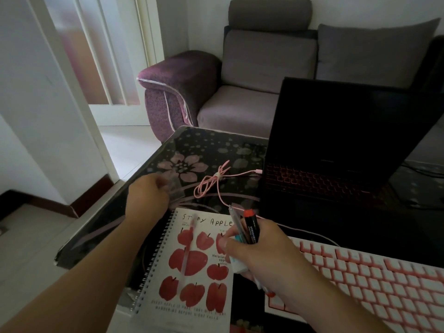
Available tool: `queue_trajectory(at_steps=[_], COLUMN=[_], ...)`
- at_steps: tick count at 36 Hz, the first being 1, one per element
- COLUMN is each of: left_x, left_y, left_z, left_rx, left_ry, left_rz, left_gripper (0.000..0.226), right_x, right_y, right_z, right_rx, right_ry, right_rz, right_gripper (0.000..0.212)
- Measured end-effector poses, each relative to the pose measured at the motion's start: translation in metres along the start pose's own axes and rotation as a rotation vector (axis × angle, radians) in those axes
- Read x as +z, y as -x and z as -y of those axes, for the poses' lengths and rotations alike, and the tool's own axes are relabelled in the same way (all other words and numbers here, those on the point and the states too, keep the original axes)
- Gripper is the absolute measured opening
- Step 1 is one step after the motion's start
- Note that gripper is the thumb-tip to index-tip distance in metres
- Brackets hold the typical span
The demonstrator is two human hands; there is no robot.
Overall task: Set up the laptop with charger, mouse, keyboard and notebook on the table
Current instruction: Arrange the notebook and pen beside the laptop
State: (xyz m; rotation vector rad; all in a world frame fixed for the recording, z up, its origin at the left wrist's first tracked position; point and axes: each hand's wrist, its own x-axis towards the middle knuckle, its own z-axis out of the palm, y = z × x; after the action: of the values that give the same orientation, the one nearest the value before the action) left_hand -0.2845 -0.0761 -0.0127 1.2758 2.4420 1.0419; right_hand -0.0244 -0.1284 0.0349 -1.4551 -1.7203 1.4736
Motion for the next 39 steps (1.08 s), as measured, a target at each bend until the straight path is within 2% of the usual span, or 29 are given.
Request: queue_trajectory(at_steps=[5,9,15,19,21,22,25,29,31,33,34,37,39], left_x=[-0.015,-0.017,-0.032,-0.049,-0.053,-0.054,-0.055,-0.063,-0.067,-0.067,-0.065,-0.063,-0.063], left_y=[0.000,0.009,0.010,0.014,0.024,0.029,0.042,0.047,0.051,0.055,0.057,0.072,0.088], left_z=[0.008,0.010,0.009,0.019,0.023,0.025,0.036,0.043,0.041,0.038,0.034,0.003,-0.026], left_rx=[-0.014,-0.042,-0.102,-0.246,-0.260,-0.246,-0.207,-0.198,-0.172,-0.163,-0.157,-0.065,-0.037], left_ry=[0.003,0.029,0.163,0.158,0.091,0.044,-0.123,-0.267,-0.314,-0.357,-0.344,-0.193,0.004], left_rz=[-0.038,0.010,-0.058,0.012,0.056,0.075,0.146,0.184,0.189,0.190,0.176,0.161,0.304], left_gripper=[0.026,0.028,0.034,0.026,0.008,0.006,0.020,0.012,0.010,0.022,0.025,0.011,0.011], right_x=[0.001,0.003,0.003,0.006,0.010,0.012,0.018,0.021,0.020,0.018,0.016,0.012,0.011], right_y=[0.002,0.005,0.008,0.011,0.011,0.010,0.009,0.009,0.010,0.011,0.011,0.011,0.010], right_z=[0.004,0.006,0.010,0.012,0.012,0.012,0.011,0.010,0.009,0.008,0.007,0.008,0.009], right_rx=[-0.002,0.000,0.006,0.010,0.019,0.021,0.040,0.086,0.118,0.129,0.122,0.090,0.070], right_ry=[0.004,0.011,0.009,-0.032,-0.040,-0.037,-0.064,-0.103,-0.127,-0.148,-0.154,-0.174,-0.182], right_rz=[-0.003,0.007,0.006,0.029,0.044,0.054,0.082,0.087,0.065,0.054,0.045,0.000,-0.029], right_gripper=[0.014,0.013,0.013,0.013,0.014,0.014,0.012,0.005,0.009,0.010,0.011,0.011,0.009])
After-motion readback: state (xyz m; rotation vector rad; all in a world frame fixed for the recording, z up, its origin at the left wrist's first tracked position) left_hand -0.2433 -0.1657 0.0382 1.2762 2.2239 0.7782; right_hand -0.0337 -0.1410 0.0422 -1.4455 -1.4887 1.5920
